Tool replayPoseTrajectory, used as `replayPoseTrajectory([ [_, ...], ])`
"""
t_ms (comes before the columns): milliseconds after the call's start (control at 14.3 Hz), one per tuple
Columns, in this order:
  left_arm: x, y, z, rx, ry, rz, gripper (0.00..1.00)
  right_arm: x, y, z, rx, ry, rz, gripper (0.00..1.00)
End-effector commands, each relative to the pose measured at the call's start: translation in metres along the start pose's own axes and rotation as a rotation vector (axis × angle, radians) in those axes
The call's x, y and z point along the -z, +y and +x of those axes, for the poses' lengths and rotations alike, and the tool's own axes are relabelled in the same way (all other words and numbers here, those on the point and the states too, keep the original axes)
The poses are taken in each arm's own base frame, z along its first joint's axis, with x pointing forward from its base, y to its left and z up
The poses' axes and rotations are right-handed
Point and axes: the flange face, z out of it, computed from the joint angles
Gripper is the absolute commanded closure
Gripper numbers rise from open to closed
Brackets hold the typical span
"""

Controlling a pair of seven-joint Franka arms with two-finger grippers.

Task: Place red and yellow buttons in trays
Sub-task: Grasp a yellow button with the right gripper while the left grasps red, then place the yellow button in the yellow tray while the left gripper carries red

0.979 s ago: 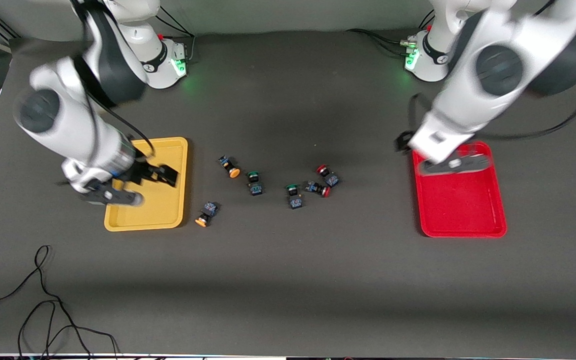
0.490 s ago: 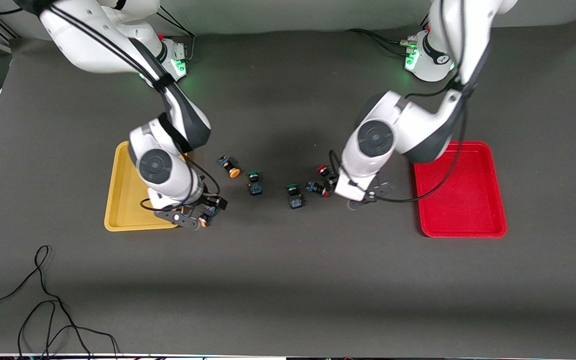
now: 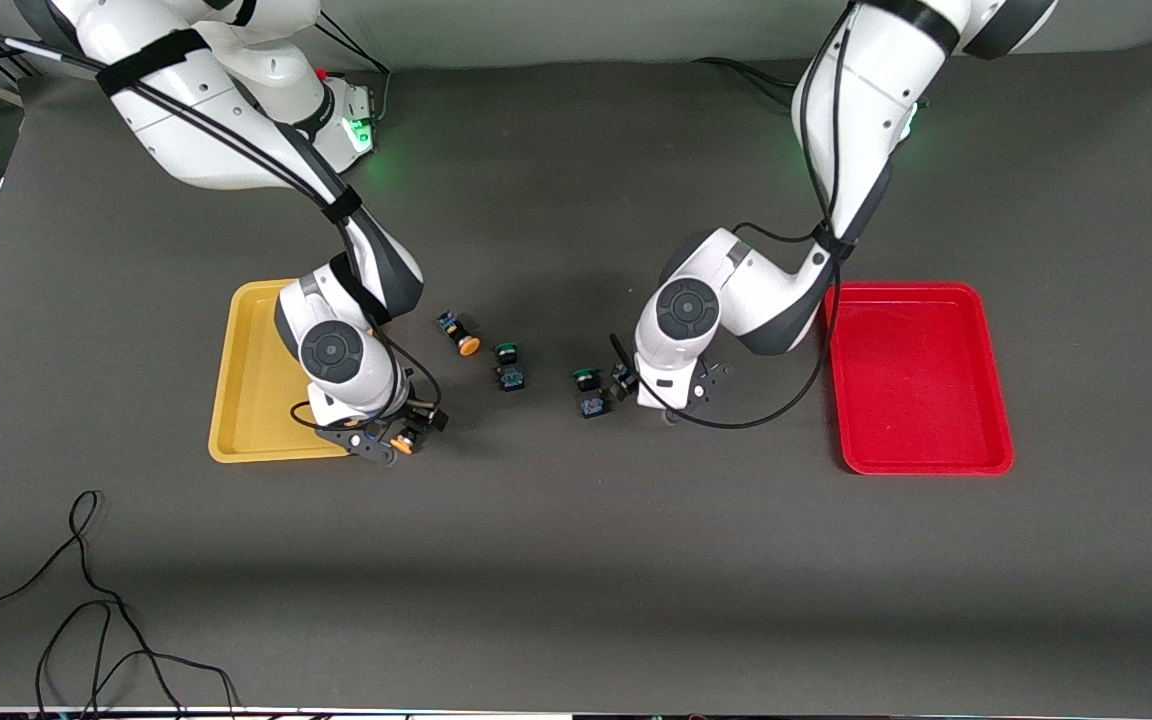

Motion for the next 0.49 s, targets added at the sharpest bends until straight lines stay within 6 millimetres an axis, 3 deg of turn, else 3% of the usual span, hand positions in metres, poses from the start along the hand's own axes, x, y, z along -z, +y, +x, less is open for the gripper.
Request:
replayPoseTrajectory([
  [0, -0.004, 0.011, -0.004, 0.043, 0.001, -0.009, 0.09, -0.011, -0.001, 0.003, -0.02, 0.032, 0.023, 0.27],
  [280, -0.011, 0.017, -0.004, 0.054, -0.006, -0.032, 0.57, -0.006, -0.001, 0.007, -0.034, 0.038, 0.043, 0.77],
  [350, -0.012, 0.017, -0.005, 0.06, -0.005, -0.041, 0.66, 0.0, -0.002, 0.008, -0.037, 0.042, 0.046, 0.86],
  [420, -0.013, 0.017, -0.007, 0.066, -0.005, -0.049, 0.67, 0.017, -0.003, 0.009, -0.042, 0.052, 0.06, 0.88],
])
